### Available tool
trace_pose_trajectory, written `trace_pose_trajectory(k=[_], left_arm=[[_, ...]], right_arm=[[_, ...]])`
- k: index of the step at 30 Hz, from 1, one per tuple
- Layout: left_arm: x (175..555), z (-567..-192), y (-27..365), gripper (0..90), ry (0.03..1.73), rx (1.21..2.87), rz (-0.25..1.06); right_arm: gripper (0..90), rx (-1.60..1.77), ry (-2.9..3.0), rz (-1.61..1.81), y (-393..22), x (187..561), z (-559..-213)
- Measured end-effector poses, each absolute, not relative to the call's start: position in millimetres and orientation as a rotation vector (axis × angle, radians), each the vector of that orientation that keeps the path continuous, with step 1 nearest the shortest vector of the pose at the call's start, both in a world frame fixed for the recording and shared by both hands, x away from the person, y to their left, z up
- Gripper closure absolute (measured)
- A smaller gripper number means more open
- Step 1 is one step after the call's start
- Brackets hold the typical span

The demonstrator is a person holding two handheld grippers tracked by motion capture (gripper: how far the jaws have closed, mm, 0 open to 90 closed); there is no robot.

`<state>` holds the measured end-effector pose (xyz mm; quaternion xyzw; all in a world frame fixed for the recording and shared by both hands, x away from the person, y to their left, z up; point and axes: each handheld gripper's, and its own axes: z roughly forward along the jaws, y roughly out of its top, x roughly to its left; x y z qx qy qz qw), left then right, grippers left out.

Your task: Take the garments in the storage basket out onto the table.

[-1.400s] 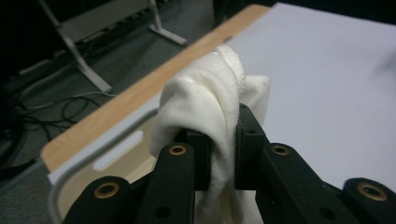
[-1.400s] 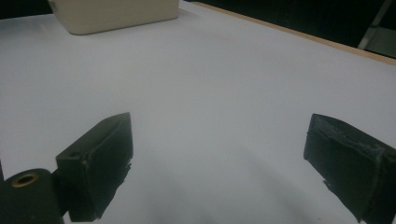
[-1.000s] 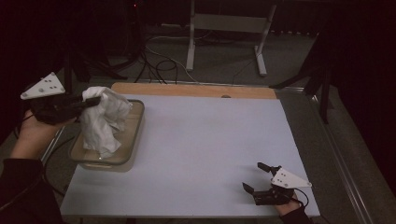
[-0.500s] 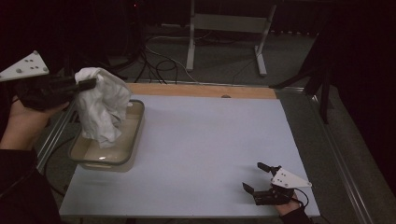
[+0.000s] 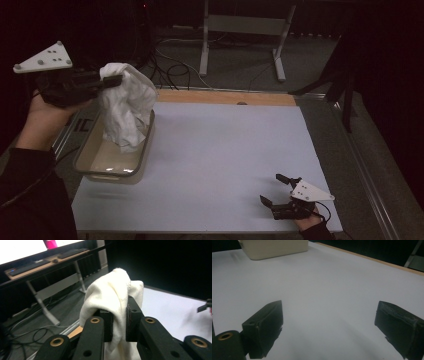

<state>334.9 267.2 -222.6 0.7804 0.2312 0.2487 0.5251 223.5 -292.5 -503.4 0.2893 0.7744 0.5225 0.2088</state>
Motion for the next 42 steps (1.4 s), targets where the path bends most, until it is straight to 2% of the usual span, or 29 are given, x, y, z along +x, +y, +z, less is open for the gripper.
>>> trace_pose_trajectory(k=[11, 24, 42], left_arm=[[343.8, -212.6, 226.8, 81.3, 0.469, 1.879, 0.549], [361.0, -220.9, 174.1, 81.3, 0.408, 1.906, 0.474], [372.0, -224.4, 120.4, 81.3, 0.346, 1.908, 0.394]], right_arm=[[8.3, 0.801, 2.151, 1.456, -292.4, 223.8, -503.2], [8.3, 0.800, 2.141, 1.462, -292.9, 223.7, -502.1], [8.3, 0.795, 2.121, 1.465, -294.6, 223.1, -500.4]])
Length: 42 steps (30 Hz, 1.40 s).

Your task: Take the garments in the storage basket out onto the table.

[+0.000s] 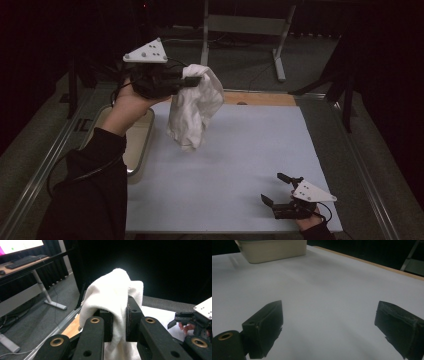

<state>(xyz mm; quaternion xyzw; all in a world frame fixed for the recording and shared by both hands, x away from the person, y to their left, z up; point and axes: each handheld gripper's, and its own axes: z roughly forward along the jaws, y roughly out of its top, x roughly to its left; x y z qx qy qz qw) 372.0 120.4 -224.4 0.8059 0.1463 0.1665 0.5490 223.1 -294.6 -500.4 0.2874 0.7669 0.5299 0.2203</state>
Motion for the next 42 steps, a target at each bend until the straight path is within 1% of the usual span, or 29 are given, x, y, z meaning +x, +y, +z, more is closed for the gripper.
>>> trace_pose_trajectory(k=[9, 24, 32, 42], left_arm=[[377.7, -229.7, 96.0, 81.3, 0.343, 1.897, 0.351], [378.0, -238.9, 57.0, 81.2, 0.426, 1.845, 0.367], [377.0, -243.1, 48.9, 81.1, 0.462, 1.809, 0.360], [380.0, -260.4, 40.0, 81.1, 0.484, 1.799, 0.344]], right_arm=[[8.3, 0.802, 2.121, 1.466, -294.9, 222.9, -500.9], [8.3, 0.804, 2.109, 1.460, -295.1, 223.2, -500.4], [8.3, 0.803, 2.111, 1.467, -295.0, 223.0, -500.6], [8.3, 0.801, 2.109, 1.470, -294.9, 223.3, -500.3]])
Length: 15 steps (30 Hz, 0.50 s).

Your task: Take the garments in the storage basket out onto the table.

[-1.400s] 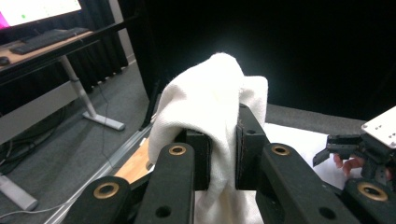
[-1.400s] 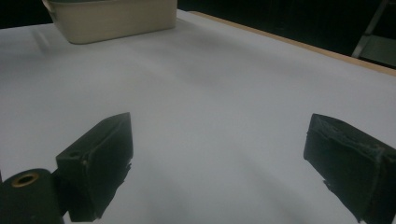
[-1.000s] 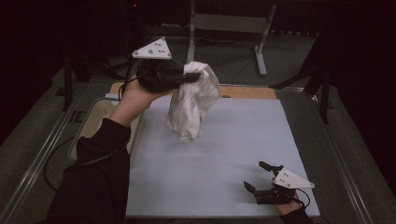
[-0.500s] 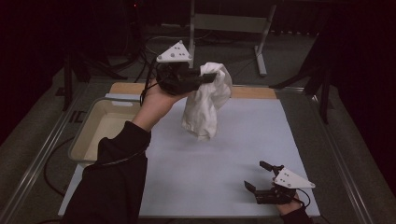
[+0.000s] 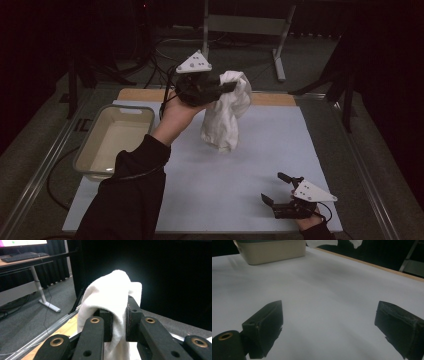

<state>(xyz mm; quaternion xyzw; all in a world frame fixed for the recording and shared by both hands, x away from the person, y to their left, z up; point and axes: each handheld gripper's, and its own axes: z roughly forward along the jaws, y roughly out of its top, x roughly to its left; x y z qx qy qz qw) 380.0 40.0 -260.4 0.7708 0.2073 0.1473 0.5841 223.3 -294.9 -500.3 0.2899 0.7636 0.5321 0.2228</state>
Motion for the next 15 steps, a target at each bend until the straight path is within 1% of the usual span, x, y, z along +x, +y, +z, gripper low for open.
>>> trace_pose_trajectory(k=[9, 11, 15], left_arm=[[385.5, -282.7, 37.8, 80.8, 0.491, 1.793, 0.301], [386.6, -294.0, 35.8, 80.8, 0.491, 1.799, 0.294], [387.9, -305.0, 33.2, 80.7, 0.497, 1.797, 0.276]], right_arm=[[8.3, 0.797, 2.112, 1.466, -294.8, 223.0, -500.9], [8.3, 0.796, 2.116, 1.467, -294.9, 223.3, -500.9], [8.3, 0.796, 2.116, 1.470, -294.8, 223.0, -500.7]])
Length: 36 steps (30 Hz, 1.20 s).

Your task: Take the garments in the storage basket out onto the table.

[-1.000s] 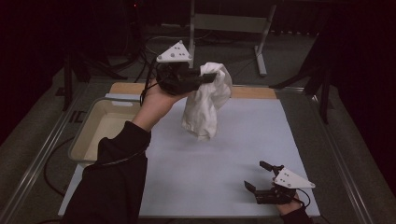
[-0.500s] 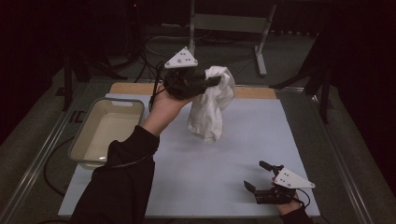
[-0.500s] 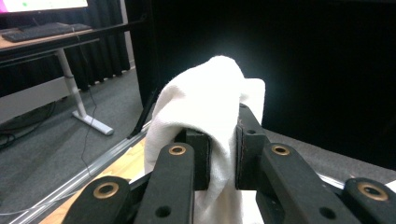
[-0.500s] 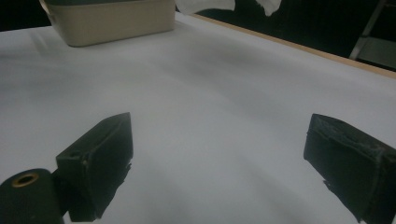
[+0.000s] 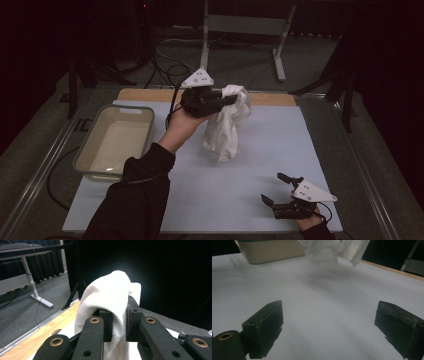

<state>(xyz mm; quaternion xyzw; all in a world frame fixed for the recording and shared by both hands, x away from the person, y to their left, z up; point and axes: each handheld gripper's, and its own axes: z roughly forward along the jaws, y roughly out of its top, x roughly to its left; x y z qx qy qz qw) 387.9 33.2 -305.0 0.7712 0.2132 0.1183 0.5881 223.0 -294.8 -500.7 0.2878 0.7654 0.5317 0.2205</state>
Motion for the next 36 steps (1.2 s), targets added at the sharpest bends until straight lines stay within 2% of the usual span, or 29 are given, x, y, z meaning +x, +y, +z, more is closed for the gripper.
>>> trace_pose_trajectory(k=[19, 23, 25, 27, 28, 29, 30, 33, 36], left_arm=[[397.4, -359.5, 23.2, 80.0, 0.588, 1.822, 0.208], [397.8, -373.9, 19.6, 76.5, 0.594, 1.862, 0.211], [397.6, -380.2, 18.0, 68.6, 0.617, 1.879, 0.227], [398.3, -384.0, 17.2, 54.1, 0.631, 1.888, 0.215], [398.9, -388.0, 16.3, 54.1, 0.642, 1.908, 0.214], [399.2, -392.4, 14.6, 44.8, 0.651, 1.935, 0.225], [398.9, -396.6, 13.4, 29.8, 0.656, 1.962, 0.236], [398.5, -406.4, 10.9, 11.2, 0.661, 2.022, 0.229], [398.7, -409.6, 8.2, 1.6, 0.666, 2.096, 0.248]], right_arm=[[8.3, 0.795, 2.121, 1.469, -295.2, 222.5, -500.8], [8.3, 0.793, 2.116, 1.470, -296.3, 222.7, -500.8], [8.3, 0.801, 2.120, 1.472, -296.5, 222.2, -501.0], [8.3, 0.800, 2.123, 1.468, -296.4, 222.0, -501.0], [8.3, 0.800, 2.123, 1.468, -296.4, 222.0, -501.0], [8.3, 0.799, 2.124, 1.469, -296.3, 222.0, -501.0], [8.3, 0.800, 2.122, 1.472, -296.1, 222.0, -501.3], [8.3, 0.796, 2.126, 1.470, -296.2, 222.4, -501.4], [8.3, 0.796, 2.125, 1.468, -295.8, 222.8, -501.9]])
